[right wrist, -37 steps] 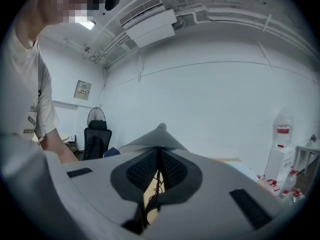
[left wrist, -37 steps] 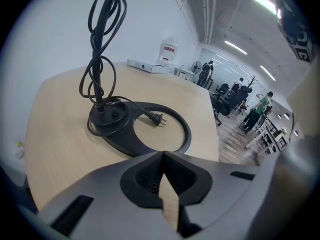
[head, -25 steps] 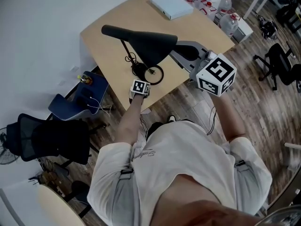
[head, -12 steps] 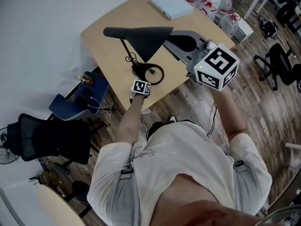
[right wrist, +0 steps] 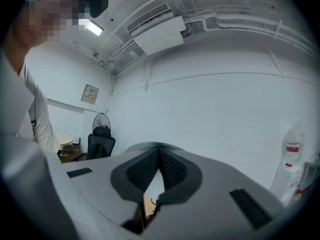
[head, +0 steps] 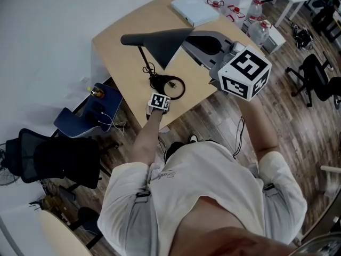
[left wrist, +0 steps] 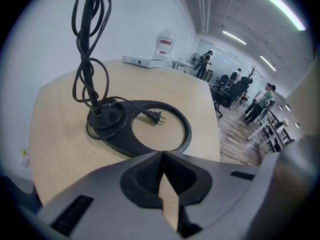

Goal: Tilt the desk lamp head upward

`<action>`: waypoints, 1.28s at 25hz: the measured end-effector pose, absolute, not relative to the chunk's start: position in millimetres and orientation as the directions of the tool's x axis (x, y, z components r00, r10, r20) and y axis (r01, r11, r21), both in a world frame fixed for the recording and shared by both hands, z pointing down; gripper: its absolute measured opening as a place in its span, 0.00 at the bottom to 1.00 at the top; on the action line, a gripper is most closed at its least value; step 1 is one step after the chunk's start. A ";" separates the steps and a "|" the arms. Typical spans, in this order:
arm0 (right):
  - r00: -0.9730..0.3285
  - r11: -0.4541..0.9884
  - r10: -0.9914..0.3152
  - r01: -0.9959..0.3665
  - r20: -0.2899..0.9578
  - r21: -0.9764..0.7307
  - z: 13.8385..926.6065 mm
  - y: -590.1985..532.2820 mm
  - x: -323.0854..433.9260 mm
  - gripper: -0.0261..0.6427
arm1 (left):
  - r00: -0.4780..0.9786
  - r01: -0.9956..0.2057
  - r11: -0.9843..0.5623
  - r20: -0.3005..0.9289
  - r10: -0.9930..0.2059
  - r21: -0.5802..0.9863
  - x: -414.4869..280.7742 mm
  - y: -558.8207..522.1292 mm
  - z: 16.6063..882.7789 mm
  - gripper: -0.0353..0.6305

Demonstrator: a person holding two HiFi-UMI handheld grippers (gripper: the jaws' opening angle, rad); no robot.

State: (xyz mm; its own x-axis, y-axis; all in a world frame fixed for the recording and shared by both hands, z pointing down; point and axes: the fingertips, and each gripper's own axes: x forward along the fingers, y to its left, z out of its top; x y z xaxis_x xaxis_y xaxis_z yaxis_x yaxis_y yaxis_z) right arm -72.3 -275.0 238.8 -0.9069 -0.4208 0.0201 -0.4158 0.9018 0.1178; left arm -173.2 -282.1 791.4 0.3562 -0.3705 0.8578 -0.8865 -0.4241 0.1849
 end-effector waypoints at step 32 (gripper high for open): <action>-0.791 0.787 -0.611 -0.610 0.029 -0.094 345.4 -246.9 -47.9 0.03 | 0.573 -0.758 -0.641 0.596 -0.563 0.123 -155.6 -222.2 618.4 0.07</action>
State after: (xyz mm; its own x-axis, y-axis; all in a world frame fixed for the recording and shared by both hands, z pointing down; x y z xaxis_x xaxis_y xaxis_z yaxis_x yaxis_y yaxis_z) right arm -47.9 -246.9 345.4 -0.7914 -0.6107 0.0288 -0.6104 0.7865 -0.0937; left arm -155.6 -222.2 618.4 0.5727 -0.5633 0.5956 -0.7579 -0.6407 0.1229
